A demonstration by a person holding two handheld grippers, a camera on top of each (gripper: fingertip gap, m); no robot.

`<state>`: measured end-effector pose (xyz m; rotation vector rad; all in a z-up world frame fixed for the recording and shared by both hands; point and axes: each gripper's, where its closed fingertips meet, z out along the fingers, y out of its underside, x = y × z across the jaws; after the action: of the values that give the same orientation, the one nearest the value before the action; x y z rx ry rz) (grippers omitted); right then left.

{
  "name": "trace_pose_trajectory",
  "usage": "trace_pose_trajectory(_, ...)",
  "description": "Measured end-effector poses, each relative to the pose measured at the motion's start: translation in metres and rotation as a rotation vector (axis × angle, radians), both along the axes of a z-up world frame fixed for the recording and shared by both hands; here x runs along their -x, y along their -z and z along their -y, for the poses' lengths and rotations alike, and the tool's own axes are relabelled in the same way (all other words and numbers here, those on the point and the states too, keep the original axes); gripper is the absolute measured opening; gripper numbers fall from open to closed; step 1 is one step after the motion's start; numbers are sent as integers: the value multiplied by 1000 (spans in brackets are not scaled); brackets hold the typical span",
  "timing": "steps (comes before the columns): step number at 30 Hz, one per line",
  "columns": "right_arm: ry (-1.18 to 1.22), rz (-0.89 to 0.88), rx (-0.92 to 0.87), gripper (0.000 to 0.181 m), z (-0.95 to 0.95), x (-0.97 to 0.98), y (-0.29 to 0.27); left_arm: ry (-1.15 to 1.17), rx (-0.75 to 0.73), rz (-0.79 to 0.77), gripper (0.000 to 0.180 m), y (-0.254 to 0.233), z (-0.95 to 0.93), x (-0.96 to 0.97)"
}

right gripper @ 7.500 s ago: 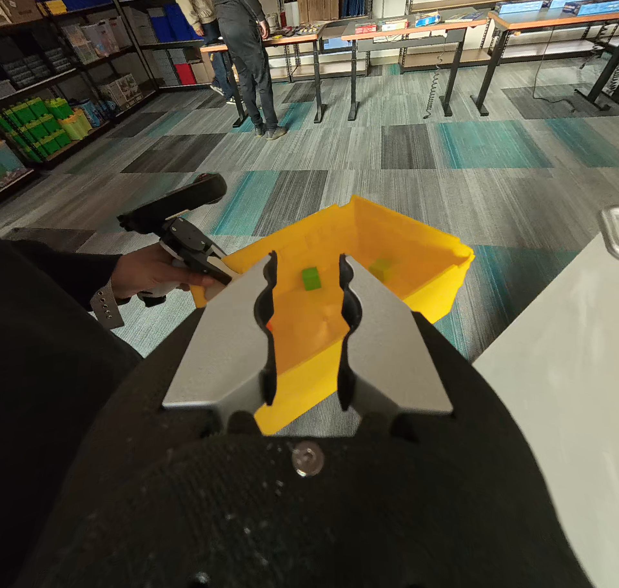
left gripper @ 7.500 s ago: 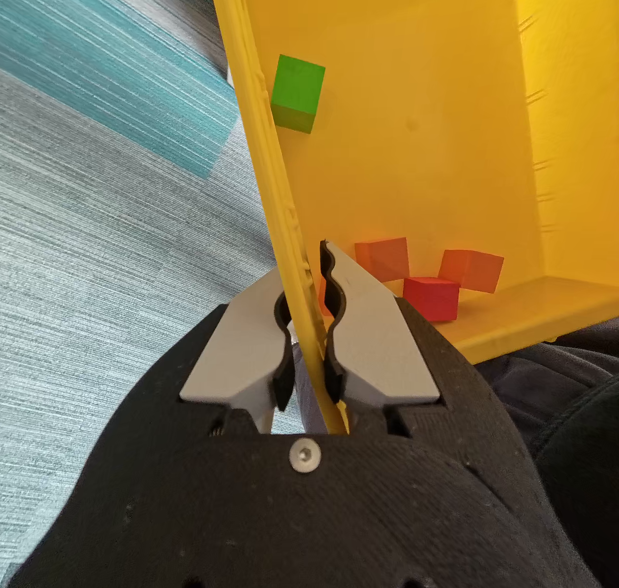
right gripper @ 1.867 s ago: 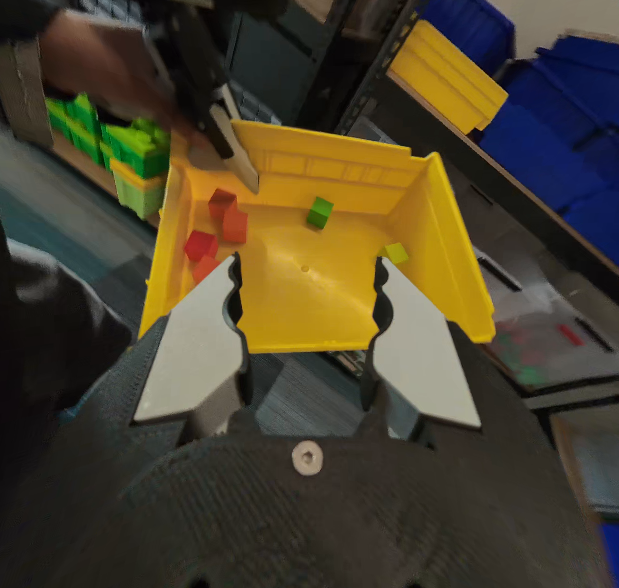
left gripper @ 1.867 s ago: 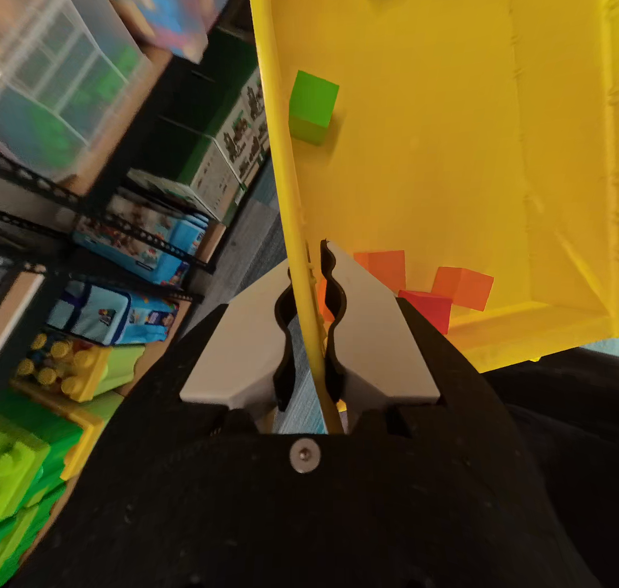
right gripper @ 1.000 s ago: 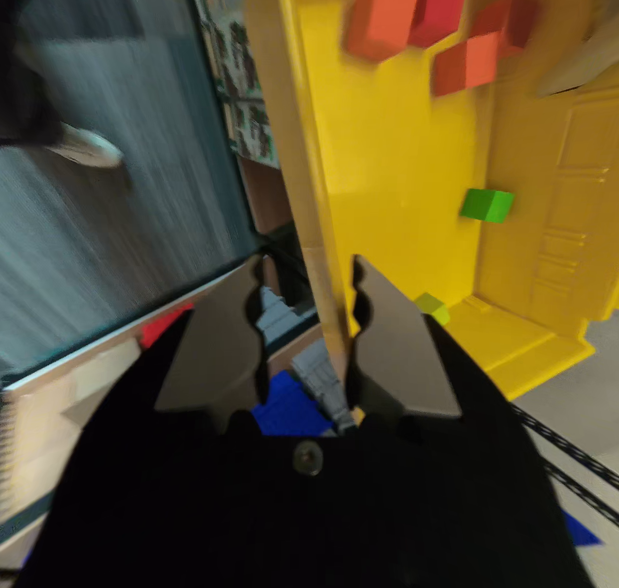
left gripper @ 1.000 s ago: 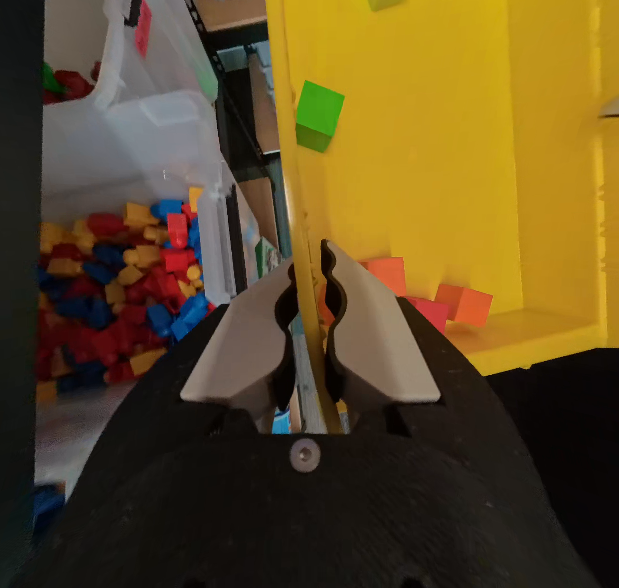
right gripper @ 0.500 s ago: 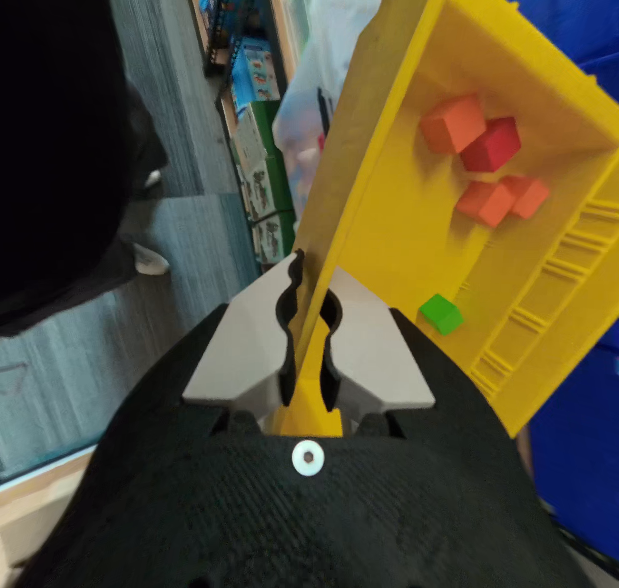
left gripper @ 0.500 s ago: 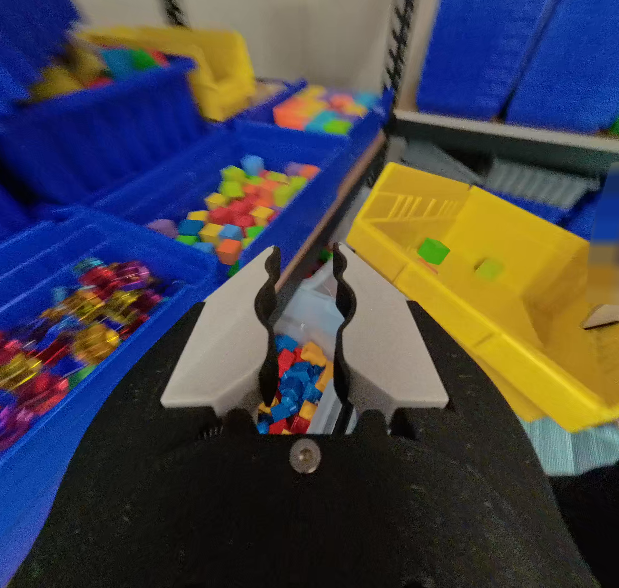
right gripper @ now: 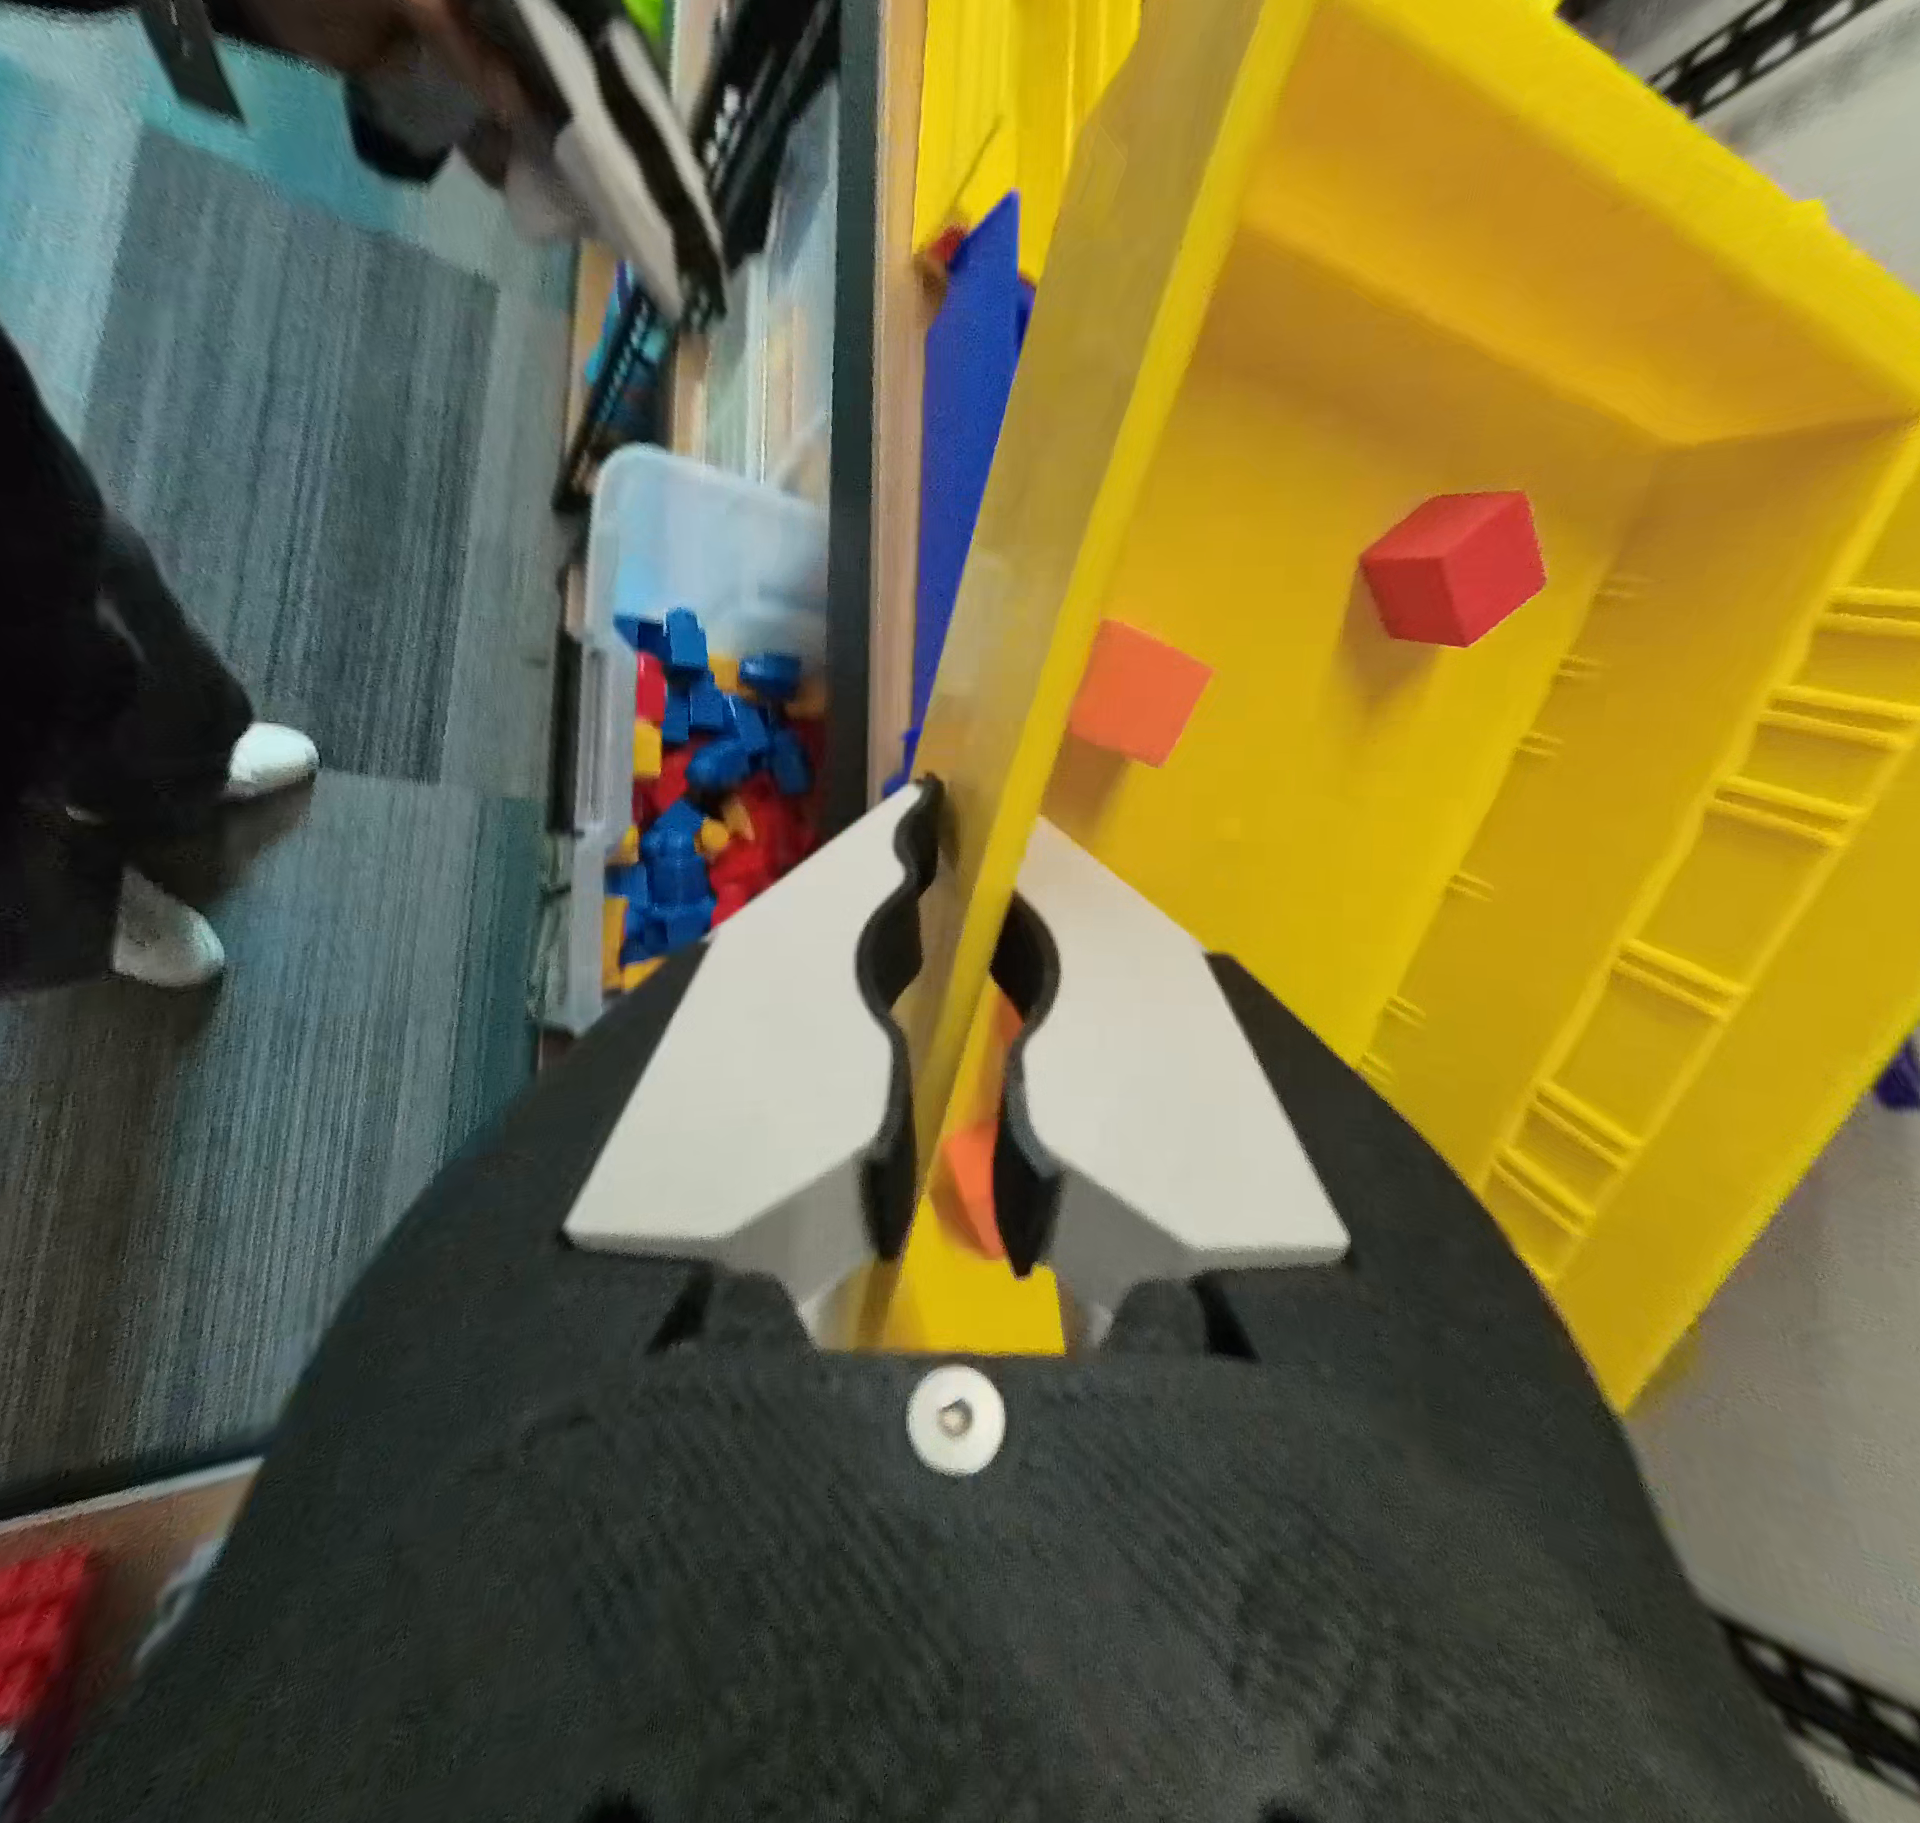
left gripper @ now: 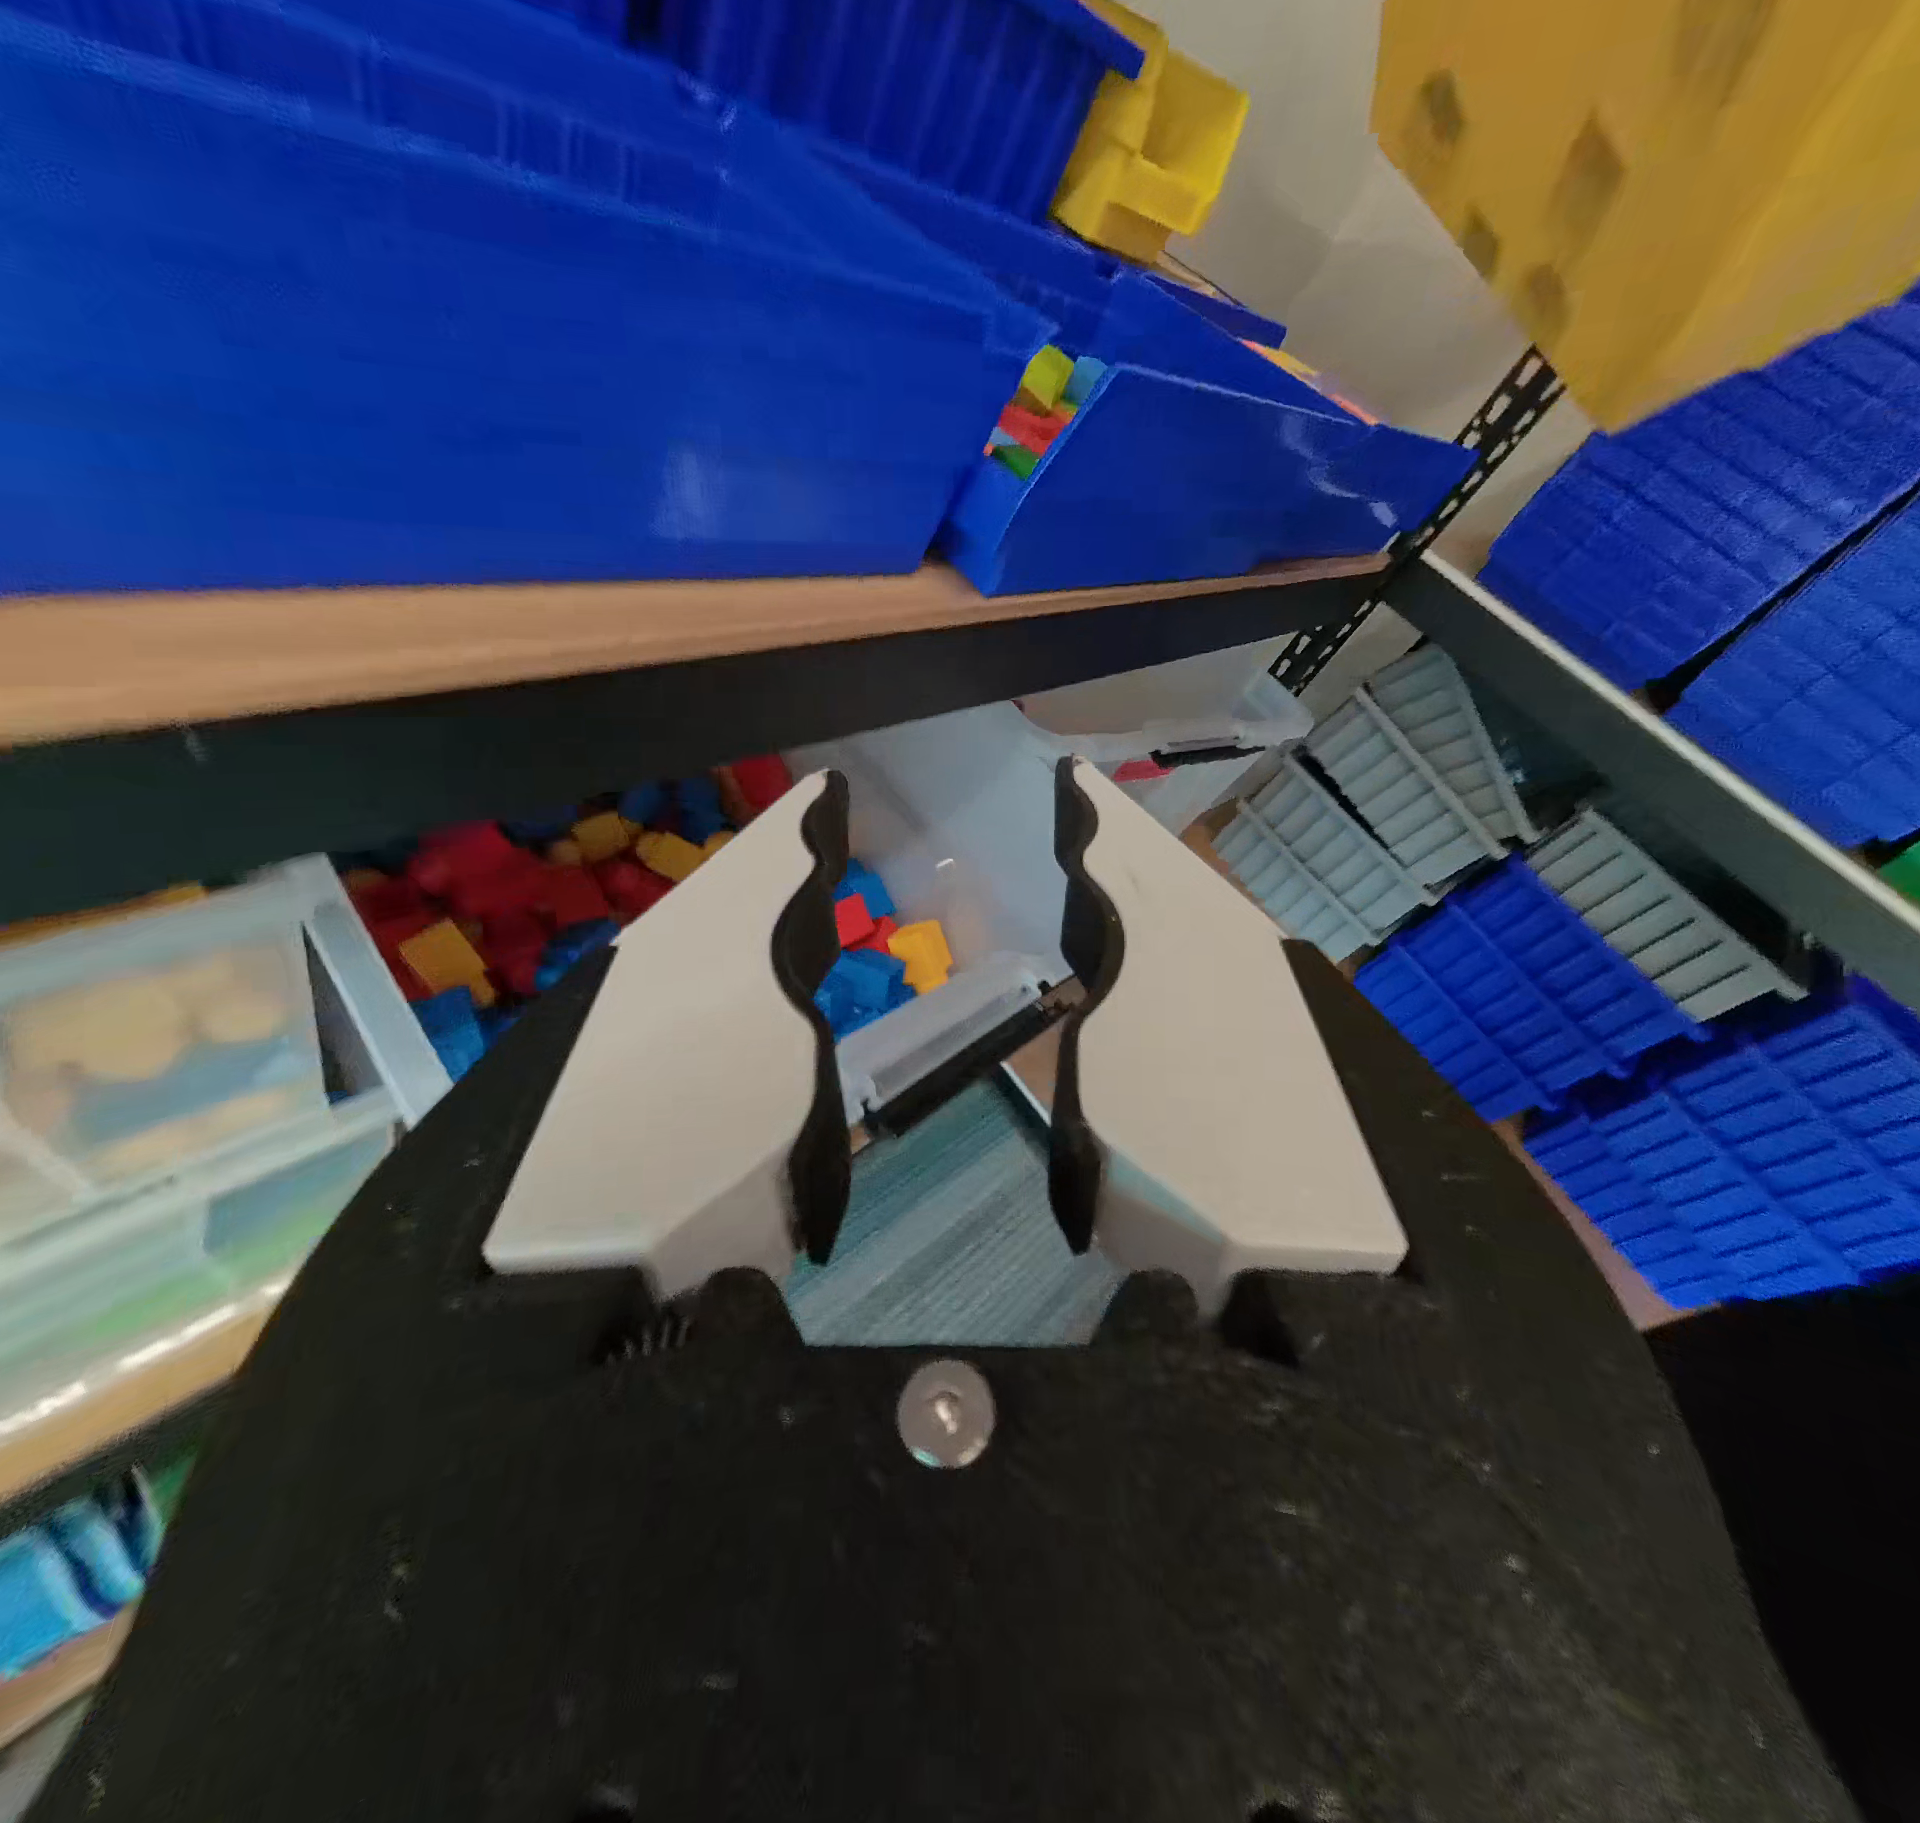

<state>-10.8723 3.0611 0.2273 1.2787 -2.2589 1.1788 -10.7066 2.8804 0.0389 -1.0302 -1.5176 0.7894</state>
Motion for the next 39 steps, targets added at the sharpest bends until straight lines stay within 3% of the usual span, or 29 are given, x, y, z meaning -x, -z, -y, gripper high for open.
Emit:
trace_pose_trajectory(9,-117,609,222,4,87,35,-48,-72,-268,-101,40,33,22,-40)
trace_pose_trajectory(15,-206,1085,404,2,82,89,-55,-136,-188,-45,38,42,-2,-30)
trace_pose_trajectory(26,-533,1816,697,1,46,212,-66,-343,-264,-141,36,54,-115,65)
trace_pose_trajectory(39,-762,2110,673,2,32,242,-69,-622,-303,-138,34,62,-203,43)
